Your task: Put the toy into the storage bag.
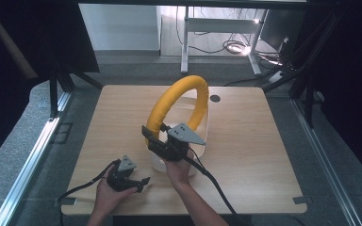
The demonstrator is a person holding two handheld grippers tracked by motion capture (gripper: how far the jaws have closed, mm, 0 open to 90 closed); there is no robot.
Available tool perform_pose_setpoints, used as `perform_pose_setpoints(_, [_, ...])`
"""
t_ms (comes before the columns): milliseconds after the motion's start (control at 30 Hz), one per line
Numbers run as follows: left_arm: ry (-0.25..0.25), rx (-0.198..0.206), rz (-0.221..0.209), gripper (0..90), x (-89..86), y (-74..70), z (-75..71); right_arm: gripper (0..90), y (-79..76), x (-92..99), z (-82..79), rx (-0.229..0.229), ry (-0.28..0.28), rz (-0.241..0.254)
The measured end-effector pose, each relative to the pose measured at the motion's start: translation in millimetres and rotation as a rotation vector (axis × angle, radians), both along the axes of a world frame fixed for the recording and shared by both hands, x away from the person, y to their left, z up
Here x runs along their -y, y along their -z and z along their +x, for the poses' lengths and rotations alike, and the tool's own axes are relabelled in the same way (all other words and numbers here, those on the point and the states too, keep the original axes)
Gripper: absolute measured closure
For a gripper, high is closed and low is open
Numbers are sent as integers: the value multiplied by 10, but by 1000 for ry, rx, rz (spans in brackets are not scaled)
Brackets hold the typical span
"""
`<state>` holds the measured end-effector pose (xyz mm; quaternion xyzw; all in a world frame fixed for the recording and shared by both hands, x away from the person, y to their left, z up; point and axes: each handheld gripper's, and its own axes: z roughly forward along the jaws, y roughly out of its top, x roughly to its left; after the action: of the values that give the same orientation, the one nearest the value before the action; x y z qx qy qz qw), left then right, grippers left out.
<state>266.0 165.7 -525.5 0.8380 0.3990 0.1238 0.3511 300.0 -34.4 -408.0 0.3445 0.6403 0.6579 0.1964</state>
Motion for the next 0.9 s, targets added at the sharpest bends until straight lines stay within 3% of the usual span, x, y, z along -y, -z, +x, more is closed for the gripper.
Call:
perform_pose_setpoints(500, [1,-1,0,202,3,1,-1,477,62,-24,-24,-21,7,-61])
perform_pose_setpoints(700, [0,-2,0,202,4,1,-2,479,96,-33,-44,-41,12,-108])
perform_pose_setpoints(900, [-2,-8,0,201,9,6,-2,479,112,-28,-61,-51,14,-119])
